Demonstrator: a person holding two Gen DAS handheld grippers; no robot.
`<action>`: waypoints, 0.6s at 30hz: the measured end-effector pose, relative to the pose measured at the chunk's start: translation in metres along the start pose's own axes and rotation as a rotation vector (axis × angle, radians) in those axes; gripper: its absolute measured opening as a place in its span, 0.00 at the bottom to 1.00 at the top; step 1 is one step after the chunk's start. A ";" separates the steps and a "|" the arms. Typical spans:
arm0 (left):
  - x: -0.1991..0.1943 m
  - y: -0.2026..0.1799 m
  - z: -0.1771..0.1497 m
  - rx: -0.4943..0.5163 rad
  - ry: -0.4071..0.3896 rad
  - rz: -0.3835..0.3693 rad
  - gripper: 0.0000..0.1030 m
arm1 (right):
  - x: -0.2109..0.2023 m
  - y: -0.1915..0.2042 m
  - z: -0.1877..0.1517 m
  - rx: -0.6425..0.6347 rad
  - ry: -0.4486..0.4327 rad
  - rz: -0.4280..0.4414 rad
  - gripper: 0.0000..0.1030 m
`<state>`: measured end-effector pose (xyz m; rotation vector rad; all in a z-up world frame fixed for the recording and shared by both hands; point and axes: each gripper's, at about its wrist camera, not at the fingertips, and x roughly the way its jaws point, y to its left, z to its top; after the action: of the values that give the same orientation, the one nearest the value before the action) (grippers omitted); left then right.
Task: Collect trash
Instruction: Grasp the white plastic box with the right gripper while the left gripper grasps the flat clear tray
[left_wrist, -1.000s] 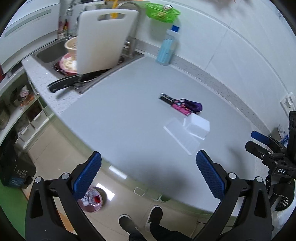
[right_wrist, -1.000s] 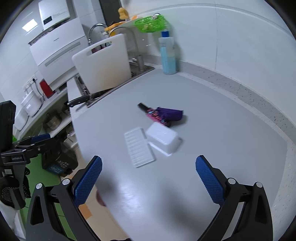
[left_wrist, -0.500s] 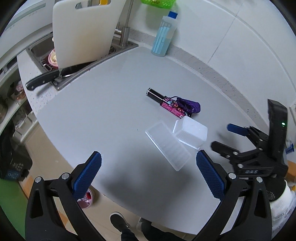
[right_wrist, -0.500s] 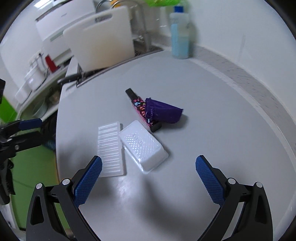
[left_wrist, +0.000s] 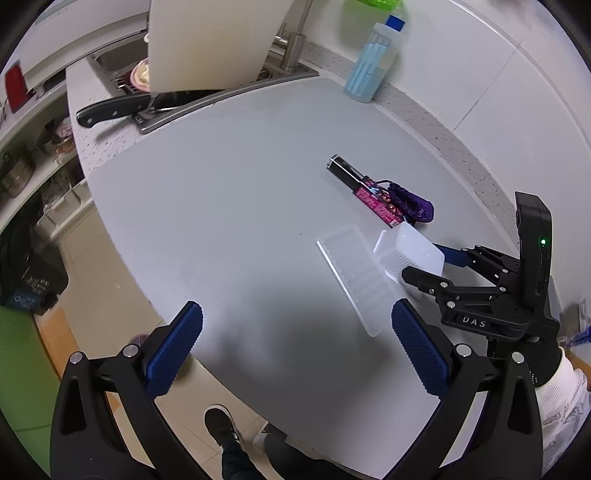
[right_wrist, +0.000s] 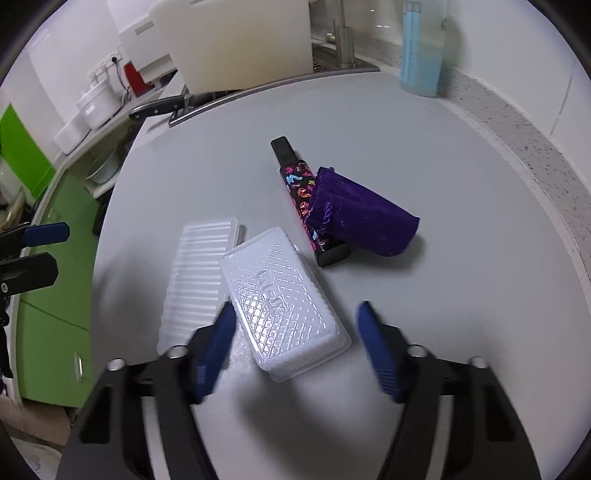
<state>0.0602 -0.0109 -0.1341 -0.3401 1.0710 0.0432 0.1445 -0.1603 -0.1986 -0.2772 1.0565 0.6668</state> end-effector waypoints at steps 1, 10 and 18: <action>0.001 0.000 -0.001 -0.005 0.001 0.003 0.97 | 0.000 0.000 0.001 -0.007 0.000 -0.001 0.52; 0.015 -0.023 -0.003 0.009 0.025 -0.006 0.97 | -0.024 -0.002 -0.006 0.003 -0.052 0.009 0.39; 0.048 -0.053 0.005 0.000 0.078 0.021 0.97 | -0.057 -0.023 -0.021 0.053 -0.097 -0.033 0.37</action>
<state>0.0987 -0.0661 -0.1600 -0.3330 1.1515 0.0492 0.1259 -0.2100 -0.1611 -0.2140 0.9738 0.6156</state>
